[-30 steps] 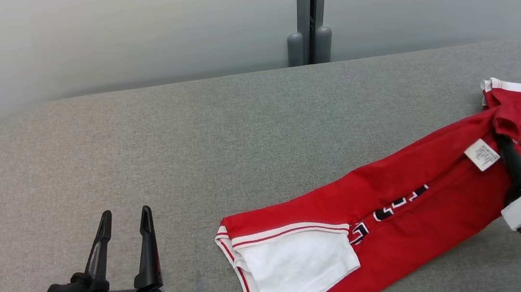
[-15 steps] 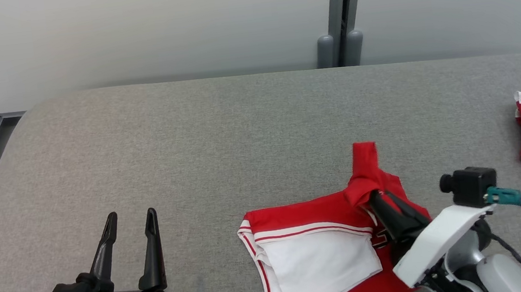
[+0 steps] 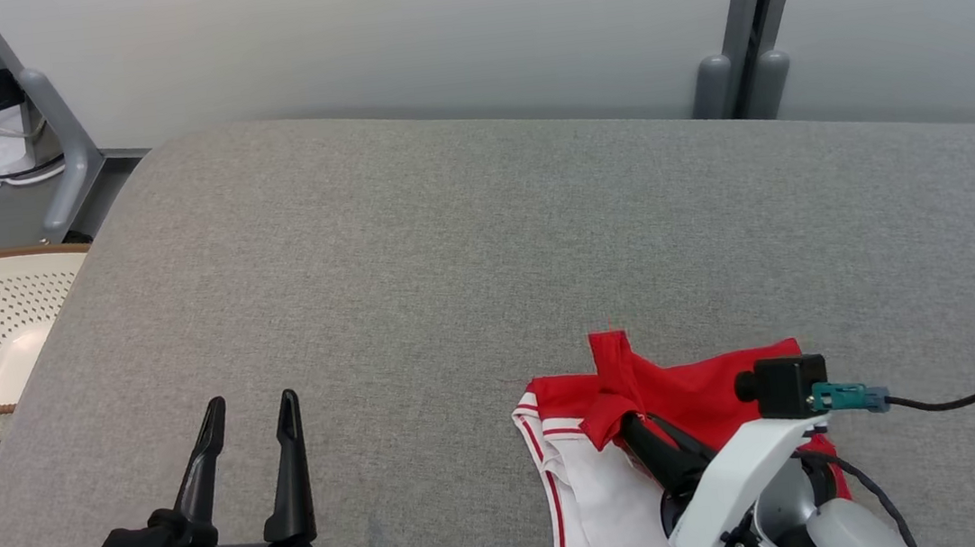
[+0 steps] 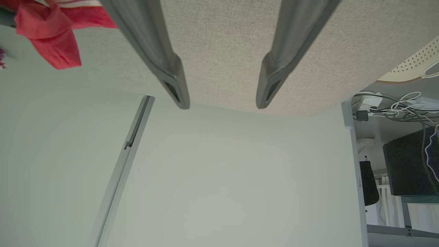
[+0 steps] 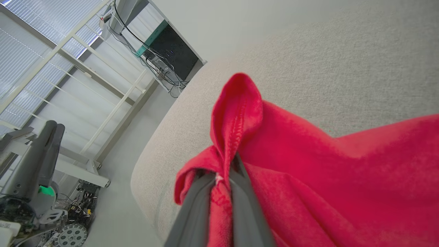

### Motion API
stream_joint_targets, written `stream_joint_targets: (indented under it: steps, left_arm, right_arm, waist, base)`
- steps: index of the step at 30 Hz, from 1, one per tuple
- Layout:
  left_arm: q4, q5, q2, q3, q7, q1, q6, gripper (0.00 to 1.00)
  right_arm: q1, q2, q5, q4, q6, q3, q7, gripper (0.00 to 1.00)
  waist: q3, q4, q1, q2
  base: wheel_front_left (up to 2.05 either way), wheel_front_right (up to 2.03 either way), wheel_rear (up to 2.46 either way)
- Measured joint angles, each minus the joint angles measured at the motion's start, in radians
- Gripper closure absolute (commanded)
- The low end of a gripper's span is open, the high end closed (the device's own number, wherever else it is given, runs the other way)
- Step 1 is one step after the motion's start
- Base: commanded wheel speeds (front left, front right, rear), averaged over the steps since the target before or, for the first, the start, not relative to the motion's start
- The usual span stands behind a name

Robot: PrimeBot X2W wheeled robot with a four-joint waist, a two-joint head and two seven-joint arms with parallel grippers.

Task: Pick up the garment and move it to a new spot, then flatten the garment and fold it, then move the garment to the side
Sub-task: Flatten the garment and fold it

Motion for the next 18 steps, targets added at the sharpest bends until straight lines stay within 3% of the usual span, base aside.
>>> stream_joint_targets:
  steps: [12, 13, 14, 18]
  left_arm:
    - [0.002, 0.0, -0.001, 0.005, 0.0, -0.004, -0.003, 0.0]
    - [0.002, 0.0, -0.001, 0.005, 0.0, -0.004, -0.003, 0.0]
    - [0.004, 0.0, -0.001, 0.005, 0.0, -0.004, -0.004, 0.0]
    - [0.006, 0.002, -0.001, 0.009, 0.0, -0.004, -0.004, 0.0]
  right_arm:
    - [-0.059, 0.016, 0.085, 0.136, 0.0, 0.129, -0.04, 1.0]
    - [-0.061, 0.016, 0.094, 0.146, 0.0, 0.138, -0.043, 0.72]
    - [-0.066, 0.016, 0.099, 0.155, 0.0, 0.146, -0.049, 0.0]
    - [-0.086, 0.018, 0.14, 0.15, 0.0, 0.187, -0.07, 0.0]
  waist:
    - [0.001, 0.011, 0.0, -0.0001]
    - [0.0, 0.009, 0.0, 0.0]
    - [-0.001, 0.008, 0.0, -0.0001]
    - [-0.008, -0.005, 0.0, 0.0]
  base:
    - [0.0, 0.0, 0.0]
    - [0.0, 0.0, 0.0]
    - [0.0, 0.0, 0.0]
    - [0.0, 0.0, 0.0]
